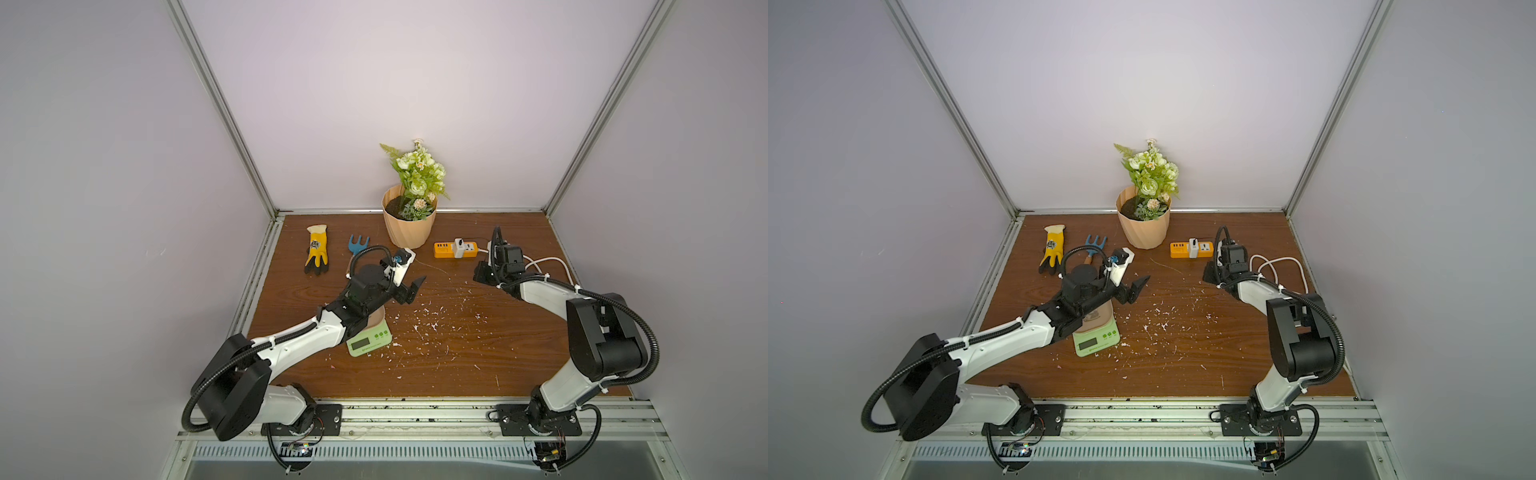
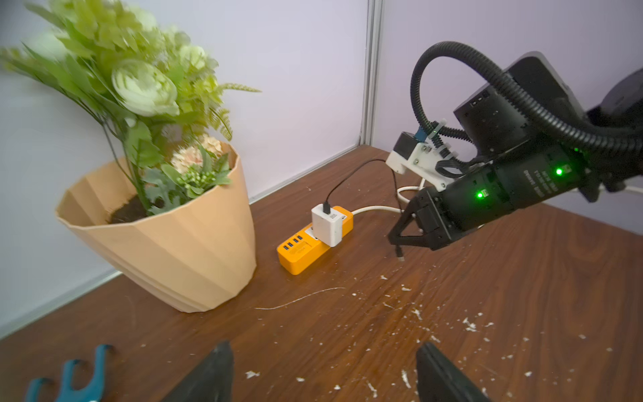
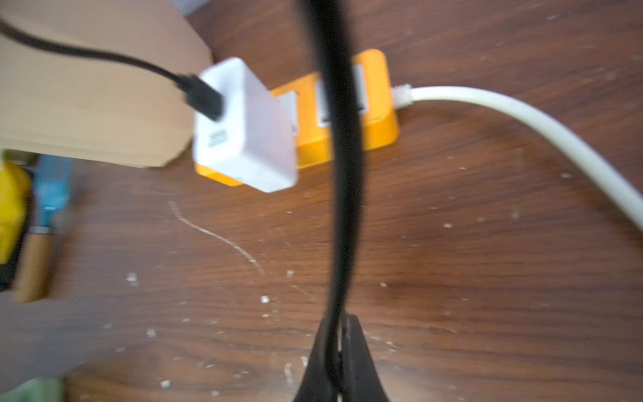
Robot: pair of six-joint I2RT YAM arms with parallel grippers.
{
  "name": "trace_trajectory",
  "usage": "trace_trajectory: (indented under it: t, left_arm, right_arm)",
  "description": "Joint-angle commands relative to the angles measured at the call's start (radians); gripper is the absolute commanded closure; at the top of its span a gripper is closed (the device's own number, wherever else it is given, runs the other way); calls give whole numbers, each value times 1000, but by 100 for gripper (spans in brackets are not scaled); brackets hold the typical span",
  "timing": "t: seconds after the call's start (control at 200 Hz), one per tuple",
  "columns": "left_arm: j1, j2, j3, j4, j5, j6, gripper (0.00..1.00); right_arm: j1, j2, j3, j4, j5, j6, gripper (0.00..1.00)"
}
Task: Charge the electronic scale
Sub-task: Pick up the charging cable from the center of the board.
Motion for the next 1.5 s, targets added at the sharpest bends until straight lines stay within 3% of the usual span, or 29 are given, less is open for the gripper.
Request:
trace_trajectory:
  t: [0.0, 0.22, 0.36, 0.5, 0.866, 1.236, 1.496]
  left_arm:
    - [10, 77, 66, 20, 92, -226, 19]
    - [21, 257, 156, 117, 138, -483, 20]
    - [50, 344, 168, 288, 234, -648, 22]
    - [59, 388, 186, 379, 241, -743, 24]
    - [95, 464, 239, 498, 277, -909, 34]
    - [99, 497, 236, 550, 304, -963, 40]
    - [101, 511, 206, 689, 349, -1023, 61]
  right_arm:
    - [2, -10, -21, 265, -218, 141, 95]
    - [24, 15, -32, 475, -306, 284, 92]
    - [35, 23, -39, 579, -350, 371, 91]
    - [45, 18, -46, 659, -374, 435, 90]
    - [84, -27, -70, 762, -380, 531, 90]
    - [132, -87, -93, 814, -356, 575, 89]
    - [140, -95, -105, 848, -350, 593, 89]
